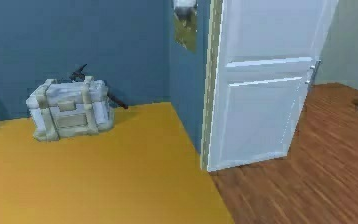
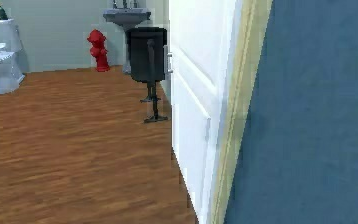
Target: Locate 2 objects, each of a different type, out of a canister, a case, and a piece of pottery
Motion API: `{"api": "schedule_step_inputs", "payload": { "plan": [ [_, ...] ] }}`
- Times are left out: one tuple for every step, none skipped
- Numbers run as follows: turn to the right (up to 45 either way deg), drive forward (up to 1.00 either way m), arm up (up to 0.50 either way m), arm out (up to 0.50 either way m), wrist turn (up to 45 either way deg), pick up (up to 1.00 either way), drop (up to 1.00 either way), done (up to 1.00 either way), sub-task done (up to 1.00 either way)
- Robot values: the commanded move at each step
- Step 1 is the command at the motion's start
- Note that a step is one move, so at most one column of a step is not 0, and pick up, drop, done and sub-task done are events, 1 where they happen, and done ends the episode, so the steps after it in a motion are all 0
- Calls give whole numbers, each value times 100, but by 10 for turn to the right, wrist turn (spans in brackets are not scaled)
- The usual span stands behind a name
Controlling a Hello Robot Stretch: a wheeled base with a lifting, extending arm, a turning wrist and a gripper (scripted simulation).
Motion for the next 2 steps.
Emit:
{"api": "schedule_step_inputs", "payload": {
  "plan": [
    [-180, 0, 0, 0, 0, 0, 0, 0, 0],
    [0, 5, 0, 0, 0, 0, 0, 0, 0]
  ]
}}
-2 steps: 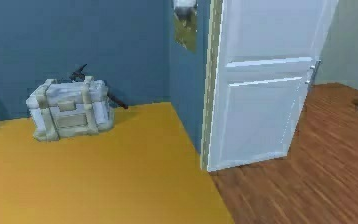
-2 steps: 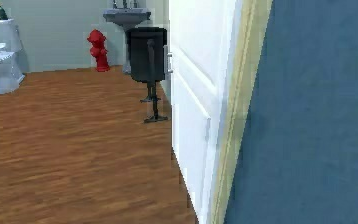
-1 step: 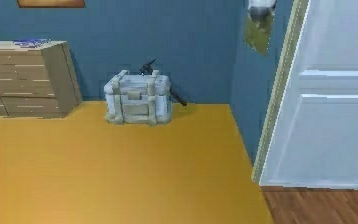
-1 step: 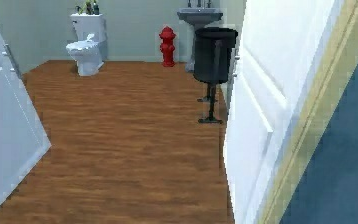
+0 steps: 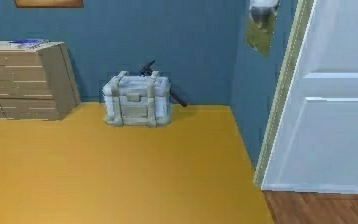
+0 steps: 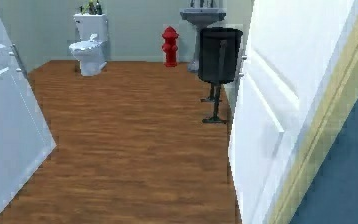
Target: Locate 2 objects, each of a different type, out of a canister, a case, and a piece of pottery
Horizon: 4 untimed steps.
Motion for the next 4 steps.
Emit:
{"api": "schedule_step_inputs", "payload": {
  "plan": [
    [30, 0, 0, 0, 0, 0, 0, 0, 0],
    [0, 100, 0, 0, 0, 0, 0, 0, 0],
    [0, 60, 0, 0, 0, 0, 0, 0, 0],
    [-330, 0, 0, 0, 0, 0, 0, 0, 0]
  ]
}}
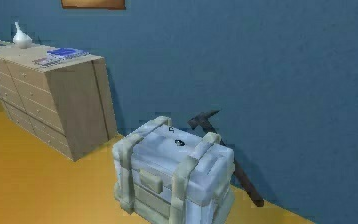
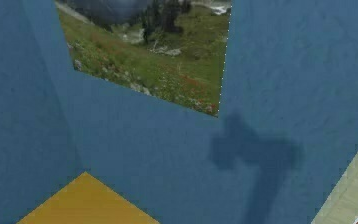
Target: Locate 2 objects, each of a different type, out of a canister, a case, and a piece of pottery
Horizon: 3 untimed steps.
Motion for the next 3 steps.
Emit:
{"api": "schedule_step_inputs", "payload": {
  "plan": [
    [0, 0, 0, 0, 0, 0, 0, 0, 100],
    [-450, 0, 0, 0, 0, 0, 0, 0, 0],
    [-450, 0, 0, 0, 0, 0, 0, 0, 0]
  ]
}}
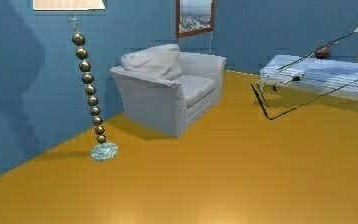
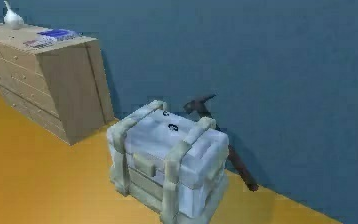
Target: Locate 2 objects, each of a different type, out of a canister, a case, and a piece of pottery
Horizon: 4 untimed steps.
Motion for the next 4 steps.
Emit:
{"api": "schedule_step_inputs", "payload": {
  "plan": [
    [-450, 0, 0, 0, 0, 0, 0, 0, 0],
    [-180, 0, 0, 0, 0, 0, 0, 0, 0],
    [0, 60, 0, 0, 0, 0, 0, 0, 0],
    [-300, 0, 0, 0, 0, 0, 0, 0, 0]
  ]
}}
